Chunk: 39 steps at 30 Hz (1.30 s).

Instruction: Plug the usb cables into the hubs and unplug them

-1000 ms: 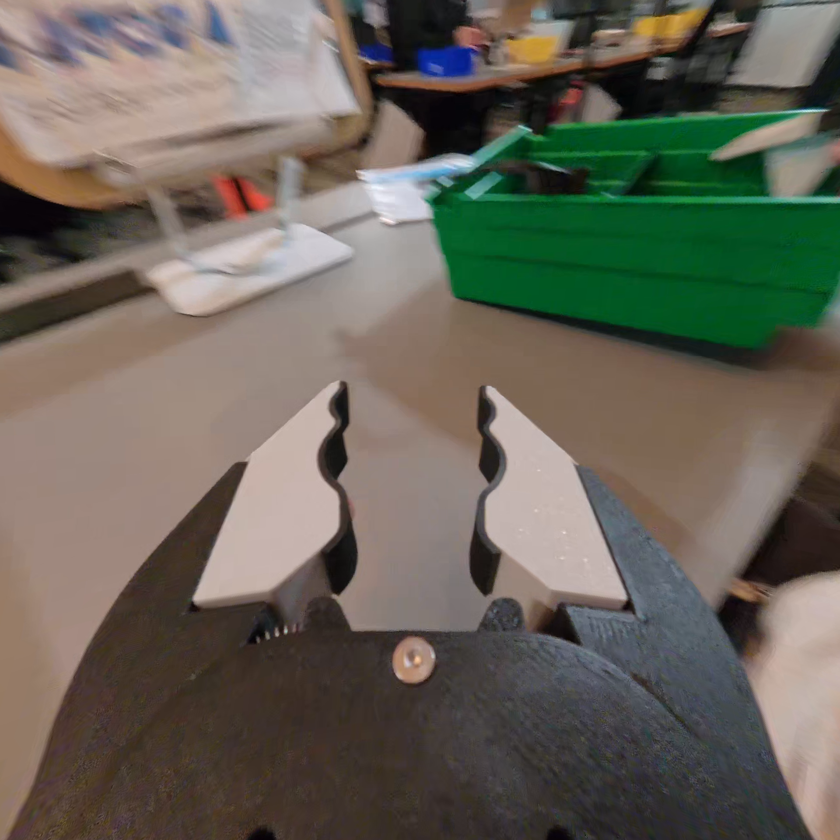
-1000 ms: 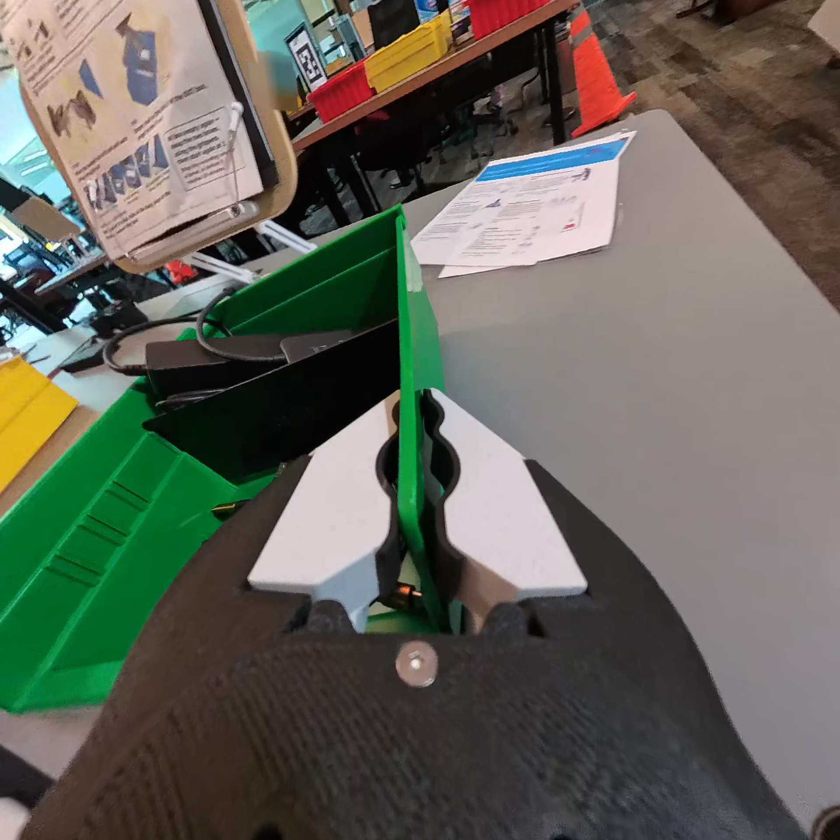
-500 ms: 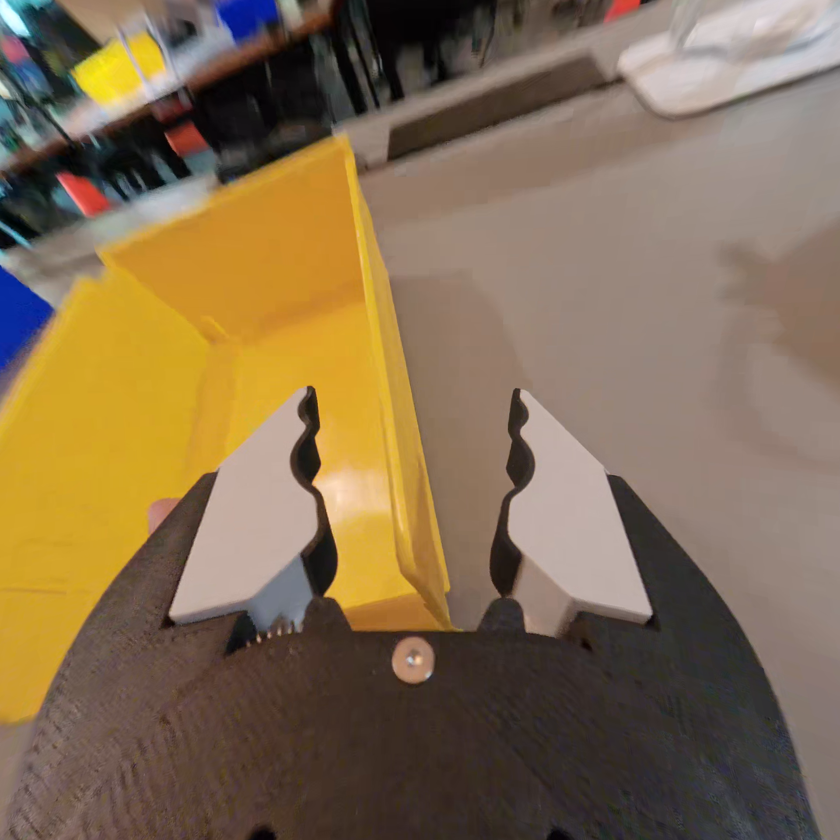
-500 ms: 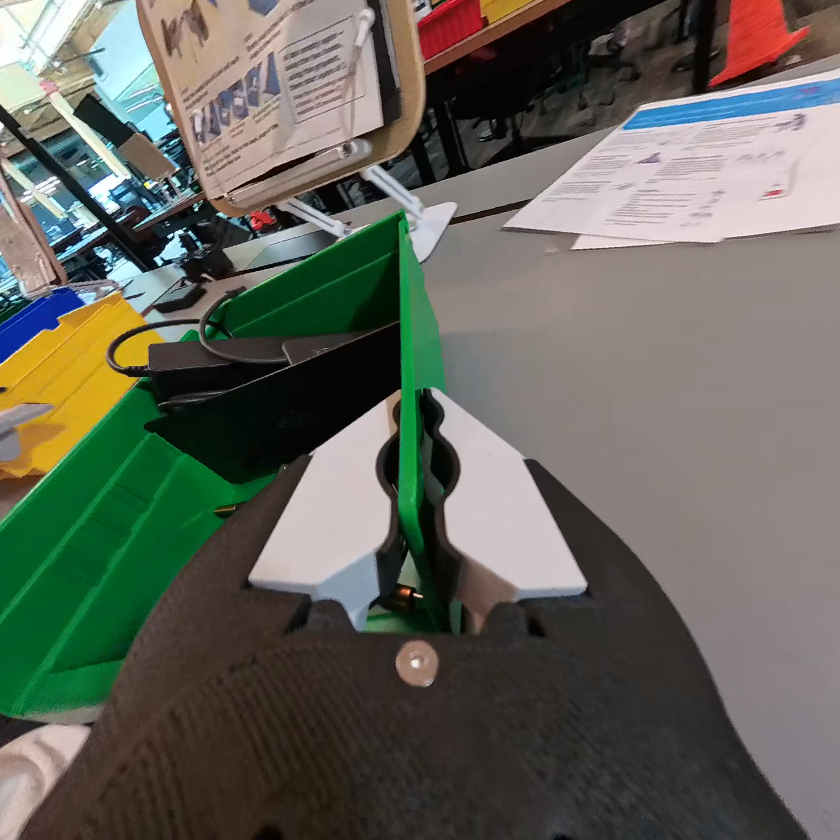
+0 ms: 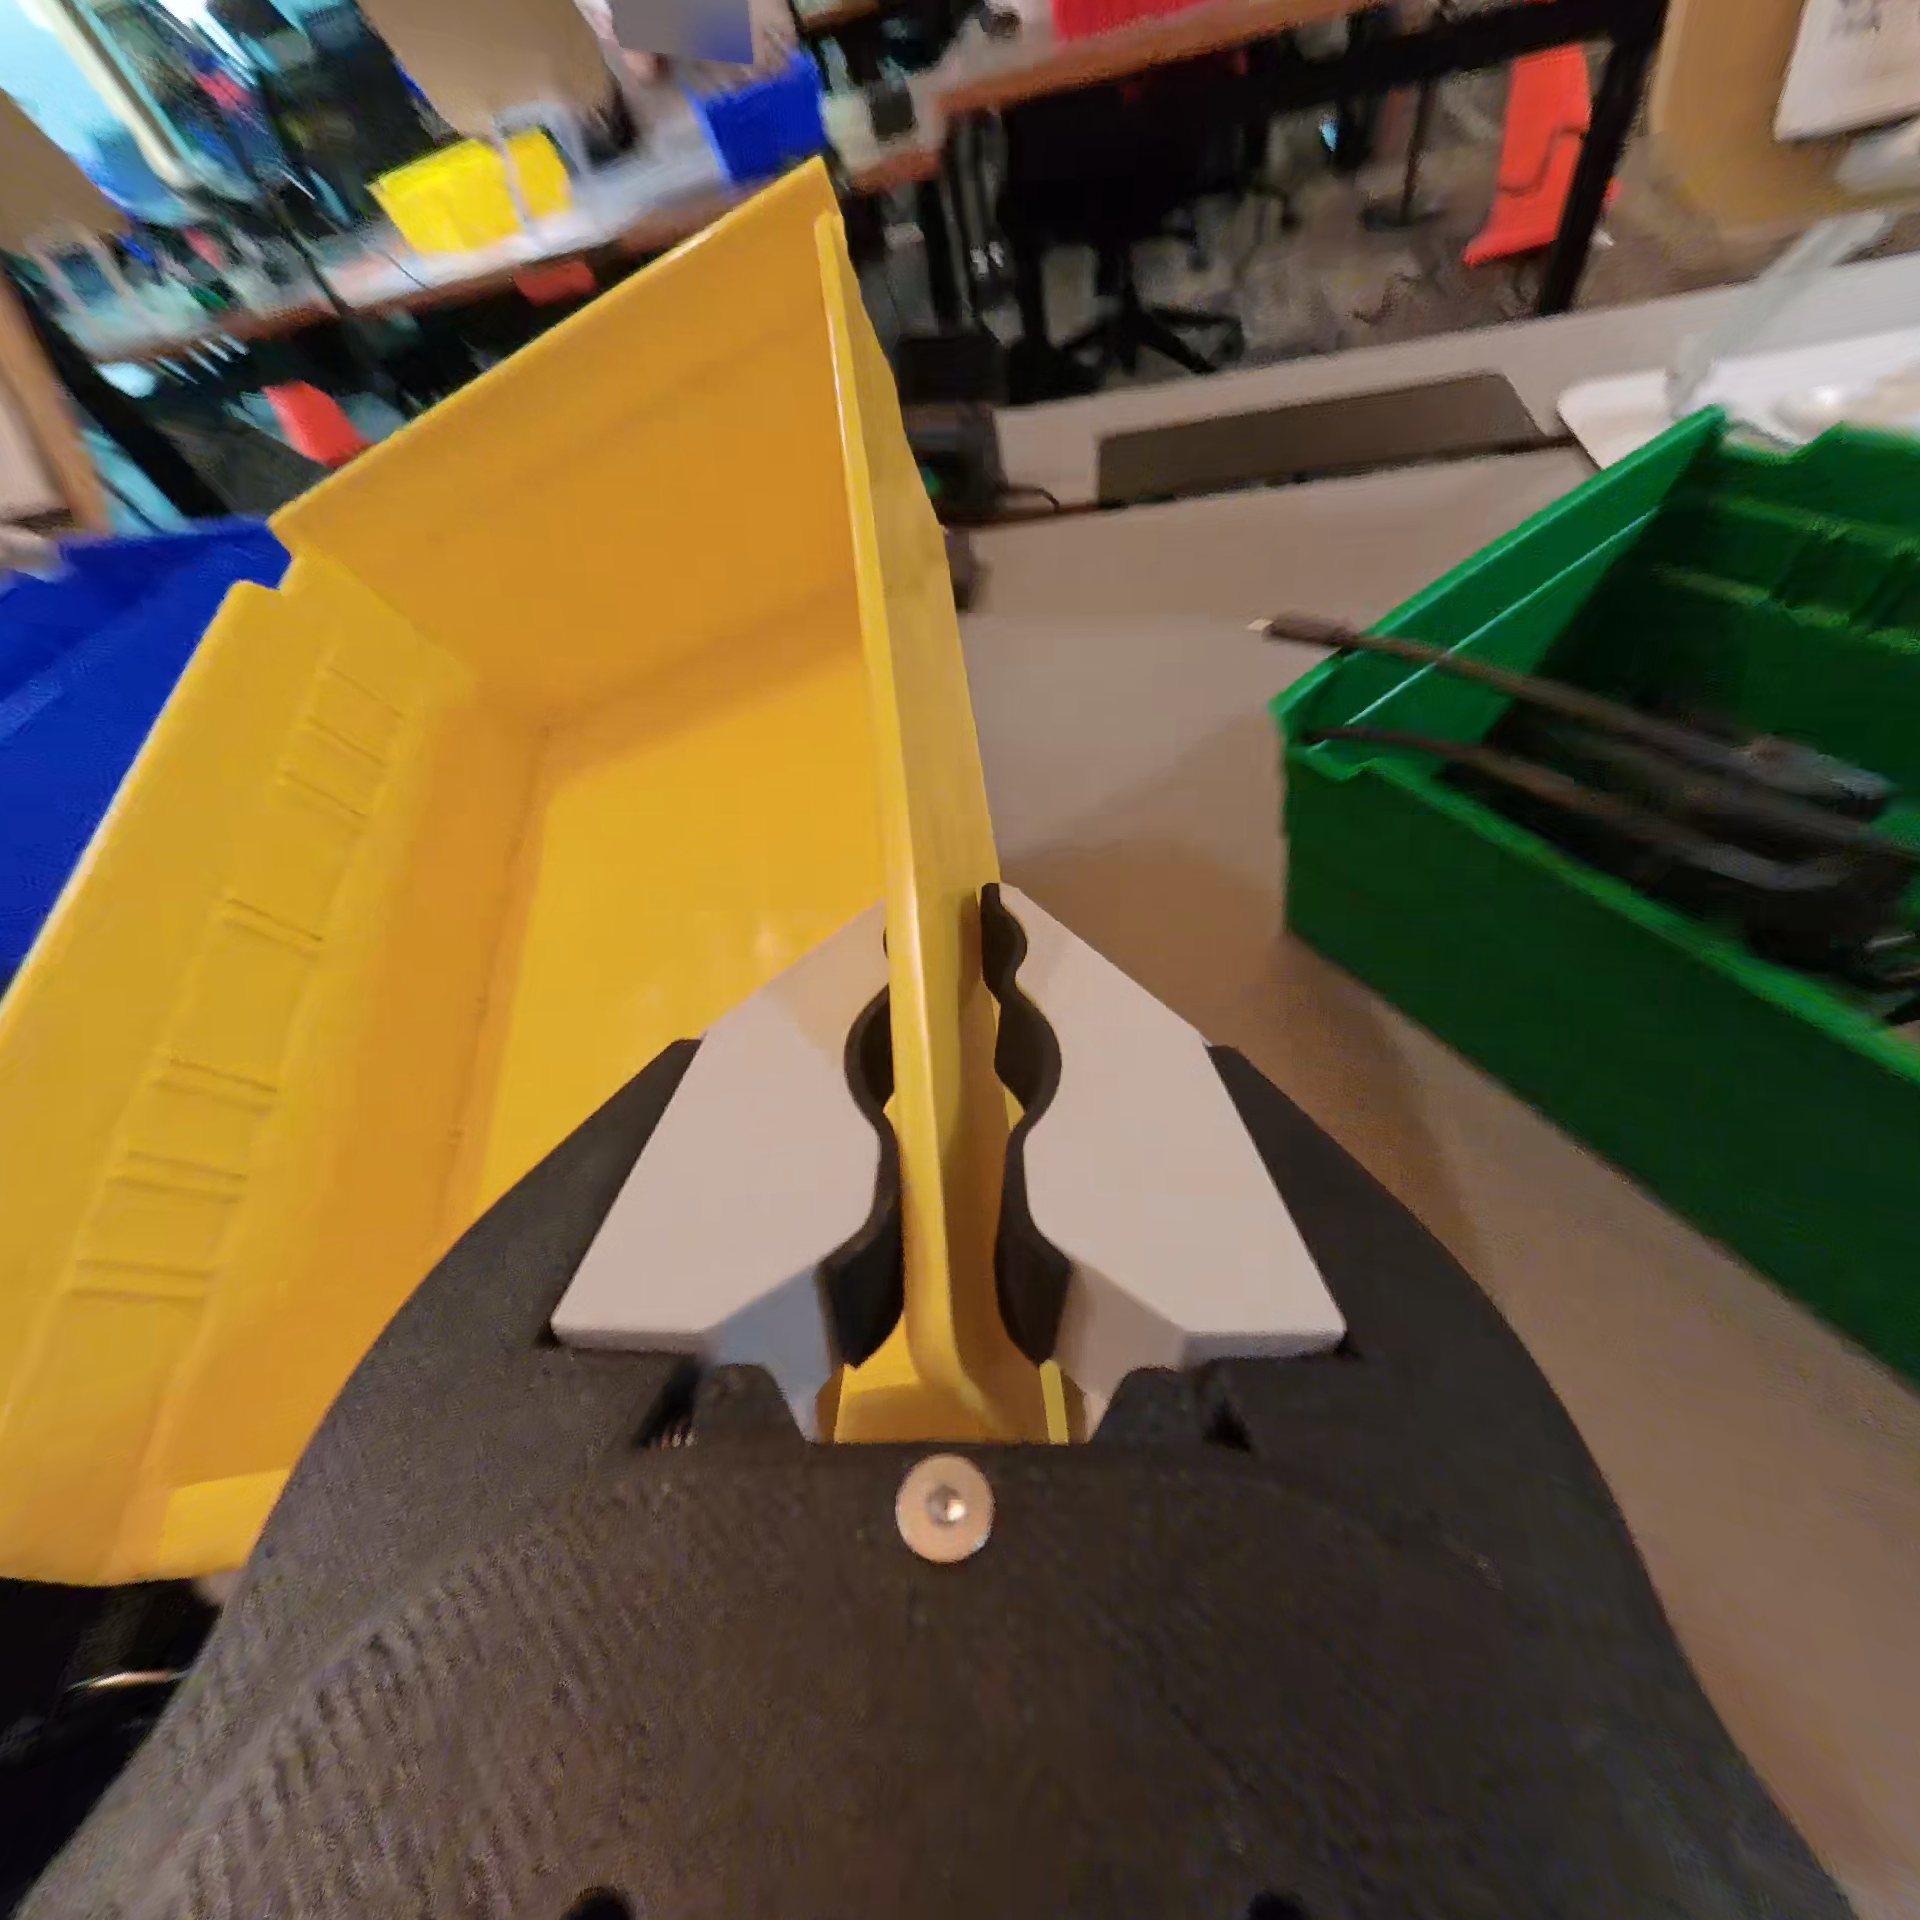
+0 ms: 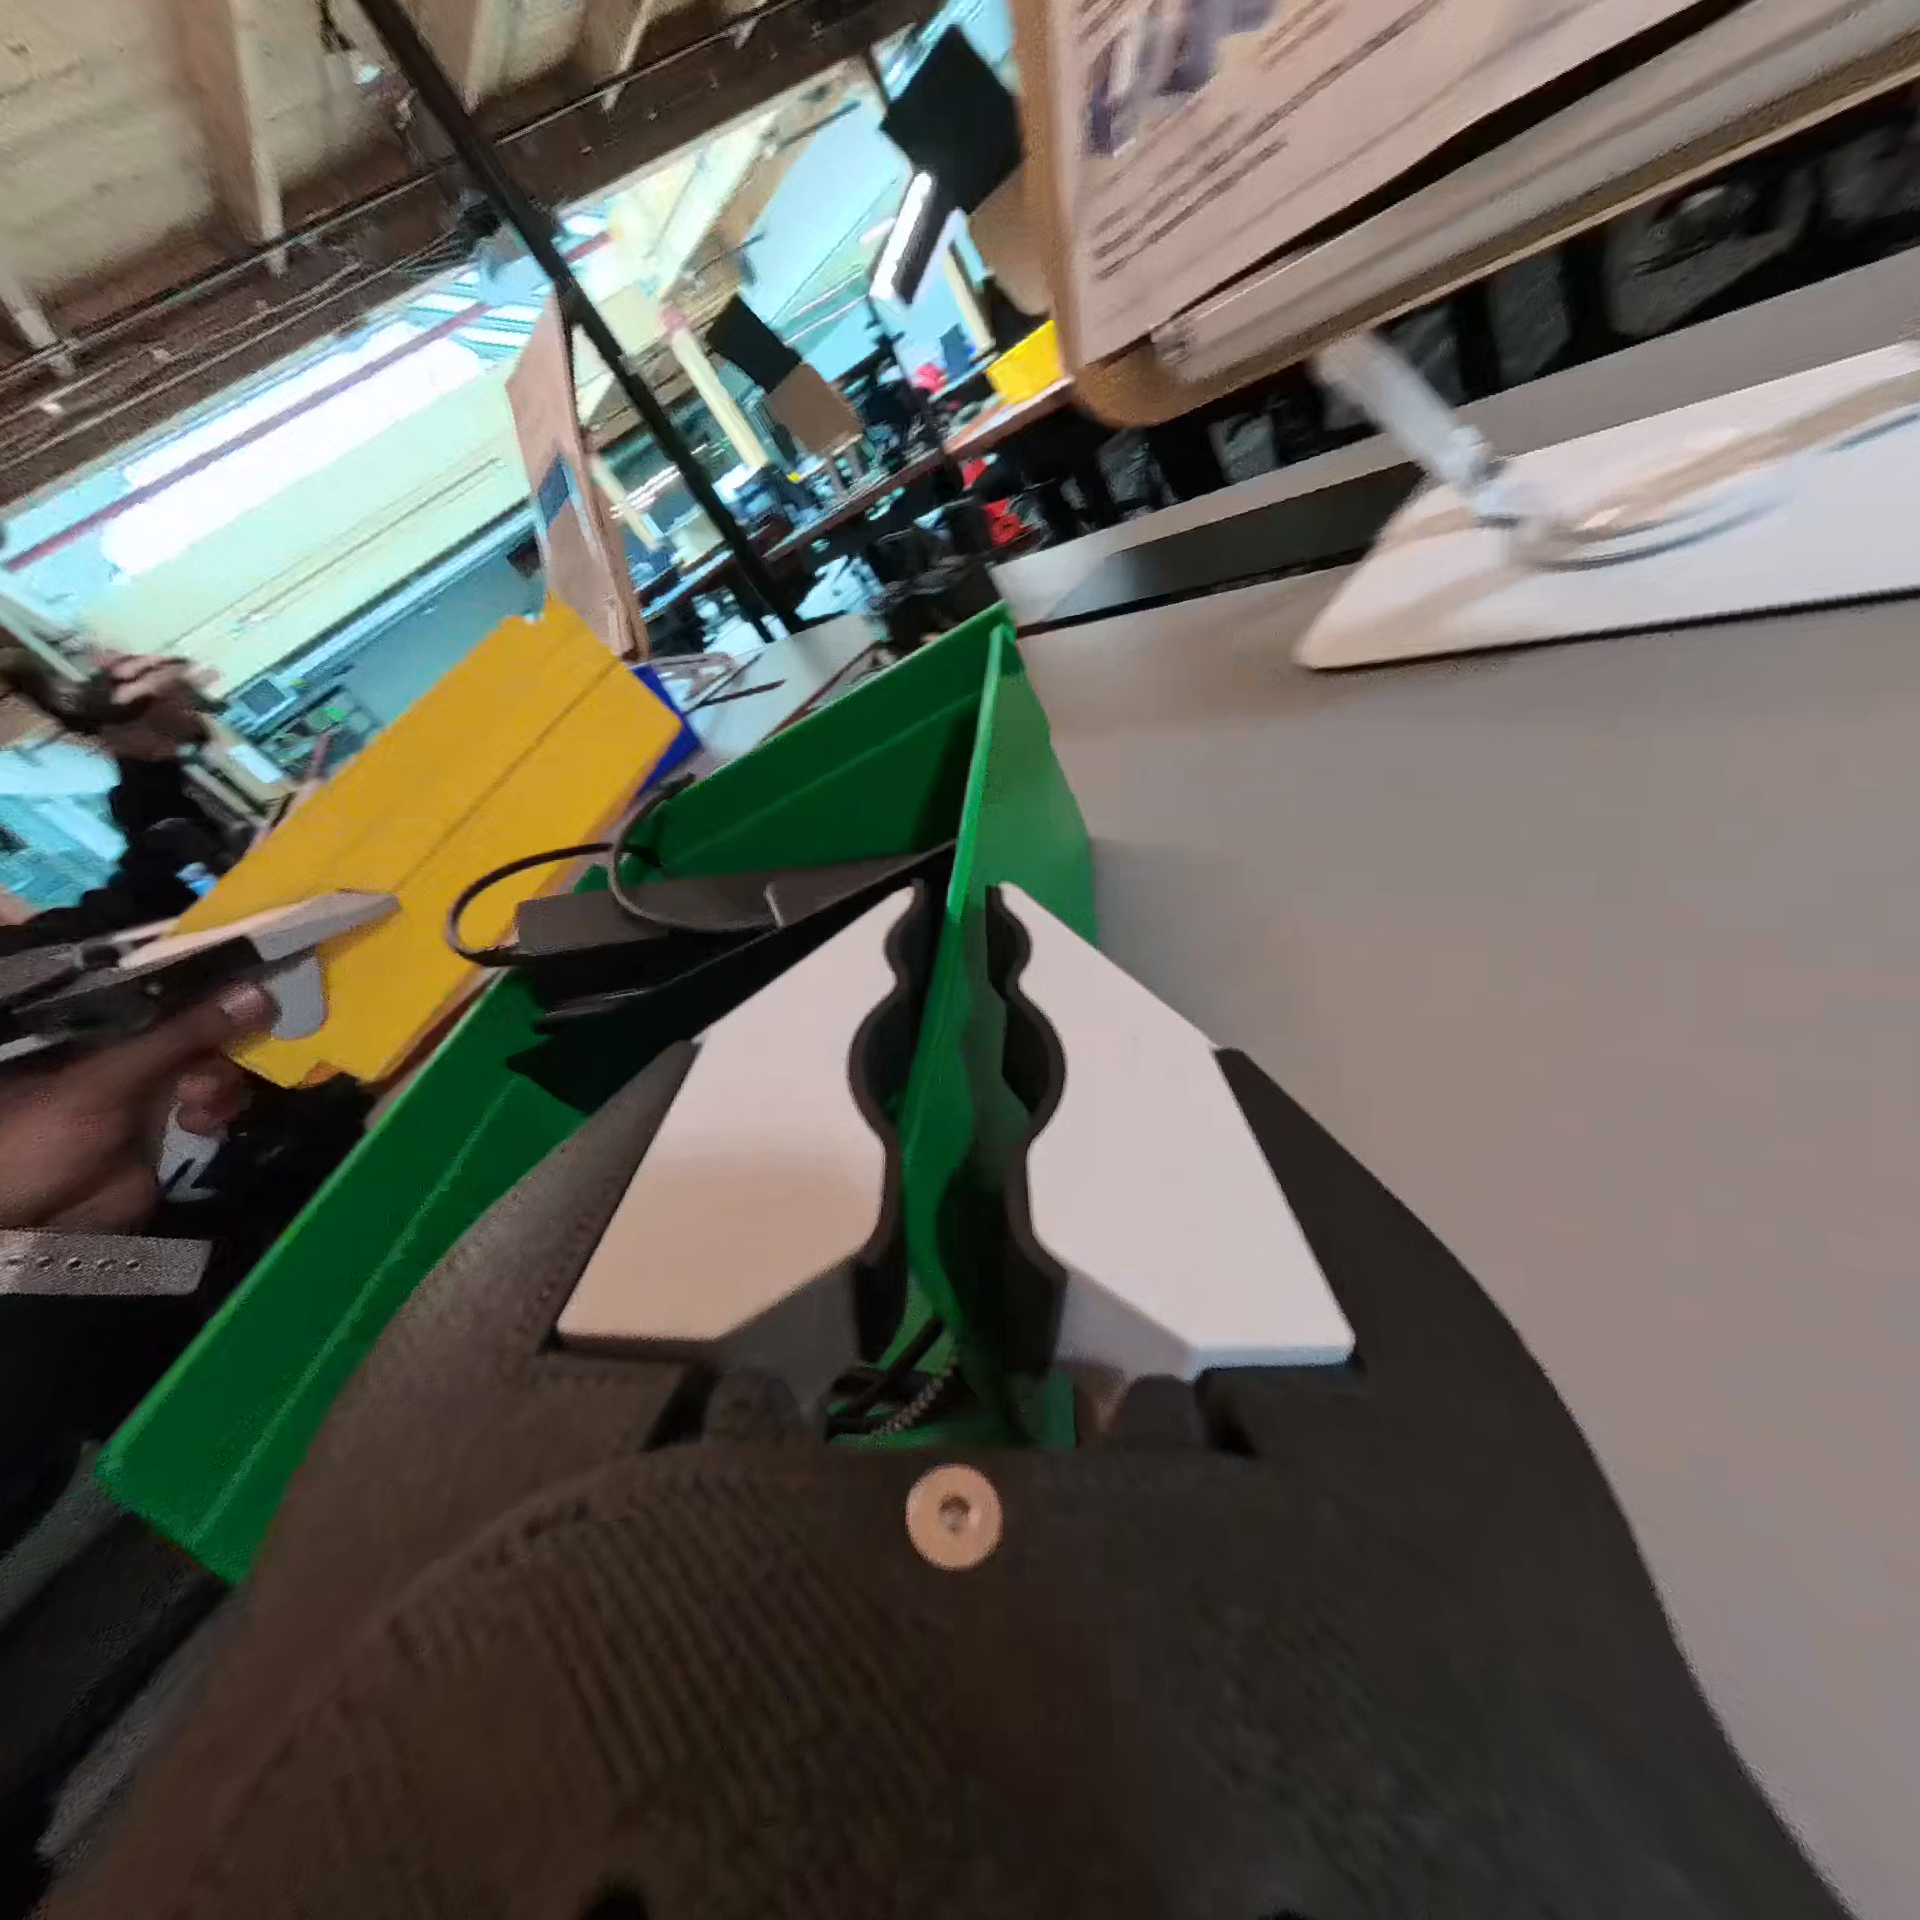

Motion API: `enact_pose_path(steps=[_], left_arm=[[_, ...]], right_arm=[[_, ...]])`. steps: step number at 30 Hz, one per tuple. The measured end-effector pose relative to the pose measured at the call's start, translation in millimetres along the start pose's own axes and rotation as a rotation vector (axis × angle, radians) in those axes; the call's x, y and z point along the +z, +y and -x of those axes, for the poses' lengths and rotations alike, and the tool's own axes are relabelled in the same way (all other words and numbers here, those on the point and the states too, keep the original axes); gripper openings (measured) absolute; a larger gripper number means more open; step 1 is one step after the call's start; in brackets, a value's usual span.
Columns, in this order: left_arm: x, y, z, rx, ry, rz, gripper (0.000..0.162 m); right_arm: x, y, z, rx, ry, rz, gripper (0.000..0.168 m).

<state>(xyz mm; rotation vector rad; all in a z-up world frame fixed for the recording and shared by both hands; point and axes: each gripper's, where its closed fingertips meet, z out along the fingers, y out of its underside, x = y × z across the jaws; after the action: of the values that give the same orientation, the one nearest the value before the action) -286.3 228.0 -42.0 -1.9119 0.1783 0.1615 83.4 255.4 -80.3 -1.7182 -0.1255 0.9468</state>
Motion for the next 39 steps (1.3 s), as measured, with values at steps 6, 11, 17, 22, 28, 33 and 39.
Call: enact_pose_path(steps=[6,11,17,22,28,33,39], left_arm=[[-60,-50,39,0.053,-0.167,-0.166,0.005],[-91,-69,38,0.033,-0.15,-0.244,0.005],[-101,-75,7,0.054,-0.054,-0.283,0.005],[-107,-77,-44,0.075,0.107,-0.308,0.005],[-123,-78,-157,0.141,0.423,-0.317,0.005],[-134,-65,-269,0.236,0.676,-0.318,0.006],[-118,-20,-395,0.386,0.855,-0.204,0.006]], right_arm=[[97,41,73,0.122,-0.057,0.022,0.003],[151,77,142,0.063,-0.081,0.032,0.009],[173,117,210,-0.12,-0.366,0.164,0.04],[122,96,197,-0.237,-0.478,0.172,0.047],[24,52,97,-0.458,-0.27,0.168,0.045],[-83,-5,18,-0.378,-0.03,0.058,0.046],[-208,-44,-36,-0.232,0.157,-0.118,0.042]])
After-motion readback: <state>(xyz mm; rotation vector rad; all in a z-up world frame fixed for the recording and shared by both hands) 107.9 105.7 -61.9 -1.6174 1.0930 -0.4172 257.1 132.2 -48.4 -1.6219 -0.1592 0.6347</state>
